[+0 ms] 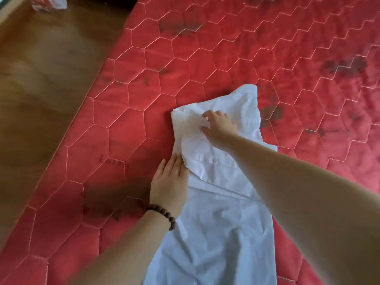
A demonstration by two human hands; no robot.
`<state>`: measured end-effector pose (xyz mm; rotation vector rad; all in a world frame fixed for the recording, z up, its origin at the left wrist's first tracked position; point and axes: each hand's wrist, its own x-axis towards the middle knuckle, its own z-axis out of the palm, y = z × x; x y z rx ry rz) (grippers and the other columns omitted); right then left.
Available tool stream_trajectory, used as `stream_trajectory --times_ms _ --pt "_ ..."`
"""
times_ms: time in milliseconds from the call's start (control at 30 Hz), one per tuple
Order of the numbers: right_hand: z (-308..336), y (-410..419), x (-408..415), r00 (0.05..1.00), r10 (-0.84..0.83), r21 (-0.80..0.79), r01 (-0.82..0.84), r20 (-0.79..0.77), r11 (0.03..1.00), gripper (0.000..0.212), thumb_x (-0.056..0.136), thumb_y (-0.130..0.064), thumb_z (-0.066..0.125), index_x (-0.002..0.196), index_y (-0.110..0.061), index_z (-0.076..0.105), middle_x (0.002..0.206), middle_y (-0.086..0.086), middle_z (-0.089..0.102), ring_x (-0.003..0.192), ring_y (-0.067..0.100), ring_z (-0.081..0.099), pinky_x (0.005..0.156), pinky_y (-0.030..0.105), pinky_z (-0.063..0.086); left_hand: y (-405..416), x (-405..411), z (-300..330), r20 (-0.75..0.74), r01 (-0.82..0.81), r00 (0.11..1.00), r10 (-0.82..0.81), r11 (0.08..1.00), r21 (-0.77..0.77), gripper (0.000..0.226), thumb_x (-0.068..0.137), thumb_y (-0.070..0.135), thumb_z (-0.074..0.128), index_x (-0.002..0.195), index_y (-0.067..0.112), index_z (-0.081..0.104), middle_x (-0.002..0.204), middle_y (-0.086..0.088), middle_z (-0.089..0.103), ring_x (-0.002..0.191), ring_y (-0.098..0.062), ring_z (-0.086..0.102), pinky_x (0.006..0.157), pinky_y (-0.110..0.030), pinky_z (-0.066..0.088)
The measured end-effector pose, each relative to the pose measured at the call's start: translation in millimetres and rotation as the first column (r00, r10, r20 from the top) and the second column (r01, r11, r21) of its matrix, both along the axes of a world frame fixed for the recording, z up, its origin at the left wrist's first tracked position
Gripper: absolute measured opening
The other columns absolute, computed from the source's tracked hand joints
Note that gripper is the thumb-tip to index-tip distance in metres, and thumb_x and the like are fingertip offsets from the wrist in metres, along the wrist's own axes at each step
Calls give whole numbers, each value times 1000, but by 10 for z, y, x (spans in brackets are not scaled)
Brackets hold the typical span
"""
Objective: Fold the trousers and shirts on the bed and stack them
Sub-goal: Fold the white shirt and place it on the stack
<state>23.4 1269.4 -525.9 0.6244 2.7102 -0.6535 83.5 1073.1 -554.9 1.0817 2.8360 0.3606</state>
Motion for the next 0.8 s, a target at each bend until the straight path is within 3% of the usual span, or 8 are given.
stream_trajectory --times_ms 67,167,233,367,467,533,633,800 --pt "-3 -37 -146 997 -29 5 28 72 1000 12 95 -26 49 100 -17 55 97 1 55 104 25 52 84 37 39 -22 3 -36 -6 0 1000 0 1000 21 56 65 -2 74 118 -11 60 118 -26 64 113 -35 62 95 -51 50" --pt "4 -114 -252 1000 7 -73 -7 12 997 26 94 -22 53 71 -15 44 70 -3 44 71 21 47 59 29 33 -117 23 -54 64 -86 995 77 984 155 57 76 -4 55 133 -6 50 133 -28 53 122 -37 55 100 -46 47" --pt "27 -201 -325 997 24 -155 -36 -75 987 35 91 -18 58 61 -17 39 60 -6 42 57 15 41 46 23 28 -198 25 -58 143 -215 972 184 944 250 66 77 -6 43 143 1 37 146 -27 38 129 -37 47 99 -41 47" --pt "18 -403 -445 991 93 -205 -111 -97 972 28 87 -13 61 61 -14 50 53 -8 45 47 7 41 35 13 26 -323 21 -153 193 -305 947 258 909 284 74 76 -12 61 144 -3 31 150 -24 33 140 -32 32 112 -46 33" --pt "20 -456 -428 985 85 -241 -119 -147 963 35 87 -16 63 56 -23 49 58 -9 44 48 3 44 42 10 28 -350 -8 -157 215 -278 949 230 933 229 73 80 -4 59 146 0 31 150 -18 36 143 -31 29 118 -43 21" --pt "74 -377 -336 972 85 -205 -131 -219 970 7 89 -21 64 83 -24 68 78 -8 57 70 8 52 63 18 38 -390 4 -133 248 -256 949 194 934 251 73 81 5 56 148 0 27 152 -15 33 144 -26 25 119 -41 18" --pt "190 -60 -24 948 114 -55 -136 -299 989 19 89 -18 64 107 -17 67 93 -3 59 87 14 54 77 26 40 -485 39 8 395 -311 906 149 868 387 78 84 30 47 152 7 15 149 3 30 135 -1 21 115 -23 18" --pt "211 404 475 980 189 -84 -184 57 979 26 85 -23 71 110 -16 65 96 1 62 94 23 60 86 35 48 -283 -214 160 625 -637 714 314 662 395 50 96 37 49 141 17 42 125 4 59 113 -10 55 95 -25 43"
